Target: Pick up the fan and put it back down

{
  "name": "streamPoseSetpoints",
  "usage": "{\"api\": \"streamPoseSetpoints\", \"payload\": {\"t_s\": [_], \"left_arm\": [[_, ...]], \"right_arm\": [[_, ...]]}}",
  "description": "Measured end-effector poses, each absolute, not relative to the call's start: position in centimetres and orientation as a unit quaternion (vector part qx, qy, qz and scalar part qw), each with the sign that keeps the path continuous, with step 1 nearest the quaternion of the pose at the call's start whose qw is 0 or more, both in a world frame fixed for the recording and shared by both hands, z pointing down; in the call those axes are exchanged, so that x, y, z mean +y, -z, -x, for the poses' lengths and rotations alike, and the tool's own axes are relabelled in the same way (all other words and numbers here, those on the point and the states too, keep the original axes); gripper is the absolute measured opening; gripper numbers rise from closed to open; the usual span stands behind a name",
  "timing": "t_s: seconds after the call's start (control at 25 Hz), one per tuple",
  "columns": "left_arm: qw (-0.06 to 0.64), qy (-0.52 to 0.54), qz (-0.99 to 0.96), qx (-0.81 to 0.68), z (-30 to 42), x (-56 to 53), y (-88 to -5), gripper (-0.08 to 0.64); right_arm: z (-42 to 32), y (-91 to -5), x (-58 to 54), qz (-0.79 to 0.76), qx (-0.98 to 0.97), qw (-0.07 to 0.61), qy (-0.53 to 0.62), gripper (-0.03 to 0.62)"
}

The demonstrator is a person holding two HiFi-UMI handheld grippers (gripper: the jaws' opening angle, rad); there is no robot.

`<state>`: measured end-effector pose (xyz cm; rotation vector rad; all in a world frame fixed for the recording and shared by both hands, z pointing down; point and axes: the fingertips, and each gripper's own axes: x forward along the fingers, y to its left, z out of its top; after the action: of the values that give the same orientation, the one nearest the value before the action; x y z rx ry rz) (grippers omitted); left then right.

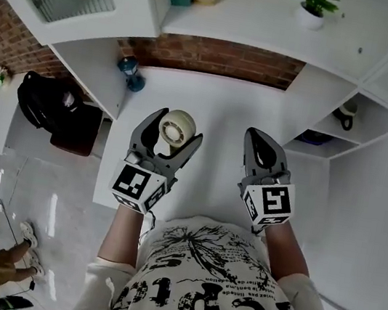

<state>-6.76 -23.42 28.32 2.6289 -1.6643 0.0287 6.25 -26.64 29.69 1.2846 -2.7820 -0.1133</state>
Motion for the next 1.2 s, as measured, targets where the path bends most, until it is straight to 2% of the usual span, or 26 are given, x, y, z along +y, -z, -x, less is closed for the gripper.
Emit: {"api": "streamPoseSetpoints", "payload": {"t_s": [0.28,0.52,0.88,1.2], "left_arm": [[-0.033,0.007,-0.855,-0.518,4.9,-21.3,-24.7,0.376],[-0.028,-0.002,-0.857,-0.515,4.1,-21.1,-25.3,0.376],[0.003,-0.05,-0.855,-0.517,3.3,-22.1,-29.4,0.376],[0.086,-0.119,-0.859,-0.491,2.4,-23.2,-37.9,0.376]], "right_arm": [[-7.6,-27.5,-25.2,-0.415,-0.908,0.027,0.055,0.015],[-9.1,-27.9,-24.7,-0.427,-0.902,0.025,0.05,0.015],[-10.3,-30.2,-24.2,-0.443,-0.896,0.035,0.029,0.015],[-10.8,-33.7,-24.0,-0.456,-0.888,0.055,-0.016,0.015]]}}
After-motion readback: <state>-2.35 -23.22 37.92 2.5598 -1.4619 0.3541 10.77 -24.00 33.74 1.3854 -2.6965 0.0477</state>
